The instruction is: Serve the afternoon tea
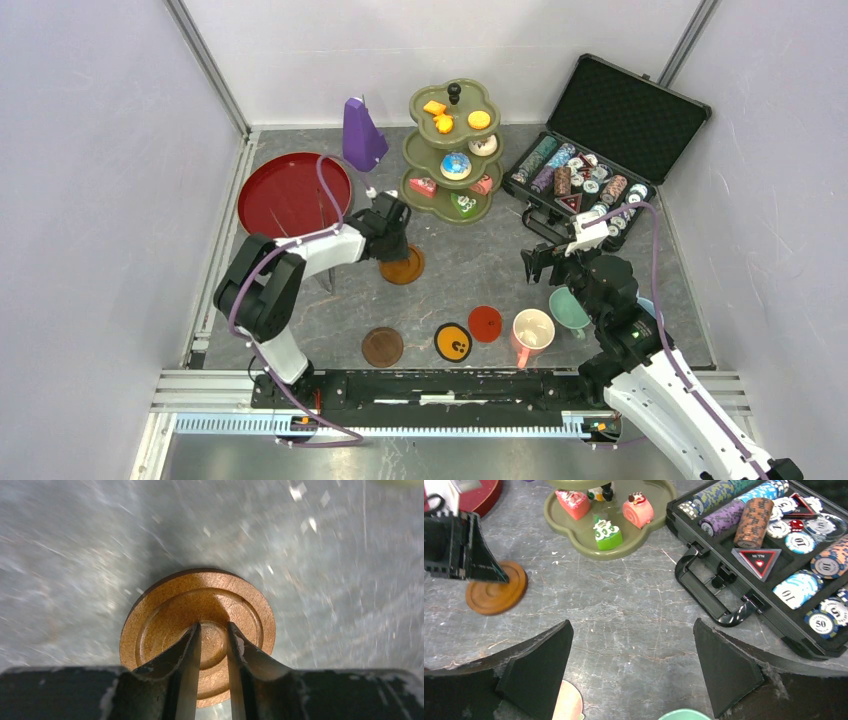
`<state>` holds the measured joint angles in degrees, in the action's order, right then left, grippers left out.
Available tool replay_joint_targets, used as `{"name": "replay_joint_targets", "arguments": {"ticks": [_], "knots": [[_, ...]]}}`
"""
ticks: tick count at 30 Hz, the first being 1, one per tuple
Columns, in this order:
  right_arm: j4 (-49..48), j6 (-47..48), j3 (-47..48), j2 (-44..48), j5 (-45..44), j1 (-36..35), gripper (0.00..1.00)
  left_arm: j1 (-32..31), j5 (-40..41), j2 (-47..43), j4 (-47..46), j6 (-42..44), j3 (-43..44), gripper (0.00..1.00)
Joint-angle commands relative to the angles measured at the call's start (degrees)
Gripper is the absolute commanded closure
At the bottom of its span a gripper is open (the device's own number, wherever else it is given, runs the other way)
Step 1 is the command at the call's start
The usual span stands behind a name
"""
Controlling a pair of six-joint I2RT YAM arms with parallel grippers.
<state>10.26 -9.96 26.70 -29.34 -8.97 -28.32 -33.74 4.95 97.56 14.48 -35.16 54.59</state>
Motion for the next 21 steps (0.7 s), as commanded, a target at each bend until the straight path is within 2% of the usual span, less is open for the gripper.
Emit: {"name": "replay_joint_targets", "arguments": {"ticks": [1, 7, 13, 18, 21], "knots": [[2.0, 1.3, 3.0, 0.4, -4.1, 0.2, 0.02, 5.3, 2.6, 5.0, 1.2, 1.8, 2.0, 0.66], [3.0, 1.1, 2.8, -0.1, -5.4, 0.2, 0.02, 8.1, 1.0, 9.1, 1.8, 2.3, 6.9, 0.65], [5.1, 1.2, 4.0, -2.3, -7.7, 0.2, 0.02, 8.7, -1.3, 7.7, 2.7, 2.0, 7.6, 0.65], [7.2, 1.2, 5.2, -3.7, -10.6, 0.2, 0.02, 8.9, 0.9, 4.9, 3.5, 1.8, 5.8, 0.53], [8.2, 0.5, 5.9, -4.2, -11.6, 0.2, 0.02, 9.0, -0.6, 3.3, 5.7, 1.0, 7.1, 0.46]]}}
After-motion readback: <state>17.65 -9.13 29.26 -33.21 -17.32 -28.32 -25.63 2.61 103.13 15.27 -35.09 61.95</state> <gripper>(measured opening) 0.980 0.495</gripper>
